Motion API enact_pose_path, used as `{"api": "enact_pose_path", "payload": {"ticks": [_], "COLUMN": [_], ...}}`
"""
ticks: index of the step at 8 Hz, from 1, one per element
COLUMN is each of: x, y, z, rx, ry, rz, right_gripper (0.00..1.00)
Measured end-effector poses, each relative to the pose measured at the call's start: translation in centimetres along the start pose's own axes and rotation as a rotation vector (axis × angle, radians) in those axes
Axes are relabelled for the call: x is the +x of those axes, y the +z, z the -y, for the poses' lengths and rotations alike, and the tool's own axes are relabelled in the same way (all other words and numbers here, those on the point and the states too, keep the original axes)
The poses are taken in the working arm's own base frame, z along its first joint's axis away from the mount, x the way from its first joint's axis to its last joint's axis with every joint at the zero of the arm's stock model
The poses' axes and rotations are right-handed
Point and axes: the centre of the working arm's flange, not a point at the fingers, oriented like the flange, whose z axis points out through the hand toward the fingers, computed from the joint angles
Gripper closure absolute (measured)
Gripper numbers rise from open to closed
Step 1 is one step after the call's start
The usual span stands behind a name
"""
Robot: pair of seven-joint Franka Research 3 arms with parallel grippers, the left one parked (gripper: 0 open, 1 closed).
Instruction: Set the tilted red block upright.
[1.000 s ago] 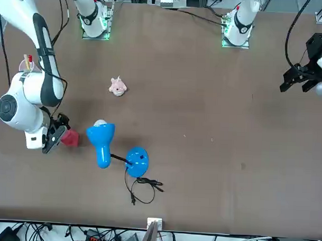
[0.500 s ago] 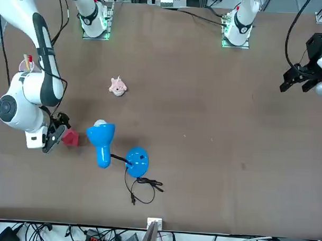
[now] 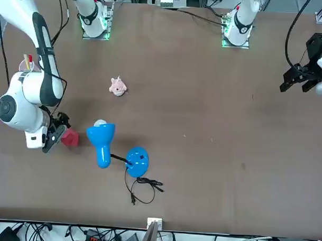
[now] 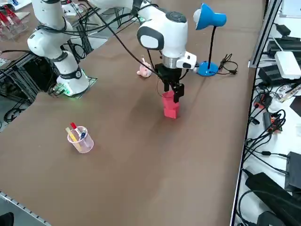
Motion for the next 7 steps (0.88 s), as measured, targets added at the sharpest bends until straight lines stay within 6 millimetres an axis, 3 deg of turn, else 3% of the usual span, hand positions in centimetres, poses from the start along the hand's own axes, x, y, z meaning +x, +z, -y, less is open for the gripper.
{"api": "enact_pose_path", "payload": {"ticks": [7], "x": [0.1], "y": [1.8], "z": [0.0], "rx": [0.016], "ry": [0.027], "rz": [0.011], "right_gripper": [0.02]}}
